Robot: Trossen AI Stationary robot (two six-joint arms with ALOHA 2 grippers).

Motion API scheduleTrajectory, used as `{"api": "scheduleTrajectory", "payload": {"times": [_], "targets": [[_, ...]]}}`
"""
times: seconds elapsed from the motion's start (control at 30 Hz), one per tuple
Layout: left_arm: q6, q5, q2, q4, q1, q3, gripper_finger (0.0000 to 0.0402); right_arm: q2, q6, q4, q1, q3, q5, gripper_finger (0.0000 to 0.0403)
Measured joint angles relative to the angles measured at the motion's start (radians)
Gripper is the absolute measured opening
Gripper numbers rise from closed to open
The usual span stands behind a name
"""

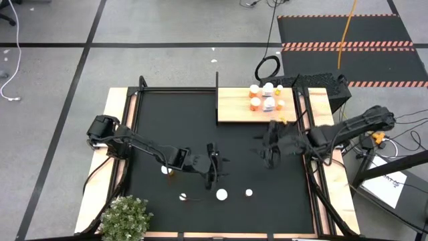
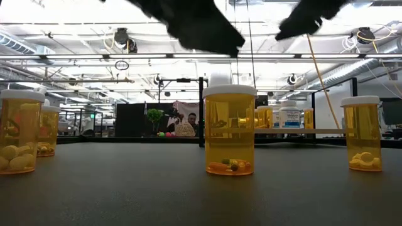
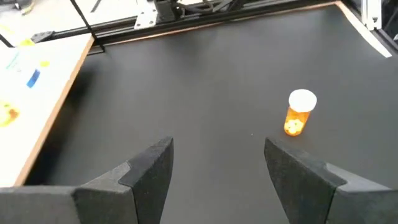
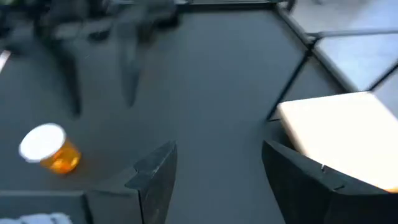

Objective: Pick and place medicine bottles onto shelf by color
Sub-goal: Put the small orange pill bottle on the shelf

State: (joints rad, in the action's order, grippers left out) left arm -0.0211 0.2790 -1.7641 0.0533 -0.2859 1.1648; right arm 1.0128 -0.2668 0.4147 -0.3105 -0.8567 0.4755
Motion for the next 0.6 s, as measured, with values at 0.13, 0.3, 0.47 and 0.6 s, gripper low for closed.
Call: {"api": "scheduleTrajectory", "payload": {"times": [0.13, 0.3, 0.47, 0.6], "targets": [[0.004, 0.000, 0.000, -0.147, 0.000, 0.100, 0.0250, -0.012, 0.072, -0.156, -0.045, 0.141, -0.003, 0.0231], [0.041, 0.001, 0.000, -0.310, -0.006, 0.204, 0.0250, -0.015, 0.140, -0.186, -0.038, 0.185, -0.003, 0.0231], [0.084, 0.007, 0.000, -0.402, -0.036, 0.288, 0.0250, -0.021, 0.200, -0.186, -0.029, 0.185, -0.003, 0.0231], [0.066, 0.009, 0.000, -0.402, -0.064, 0.333, 0.0250, -0.041, 0.209, -0.170, -0.031, 0.185, -0.009, 0.0231]]}}
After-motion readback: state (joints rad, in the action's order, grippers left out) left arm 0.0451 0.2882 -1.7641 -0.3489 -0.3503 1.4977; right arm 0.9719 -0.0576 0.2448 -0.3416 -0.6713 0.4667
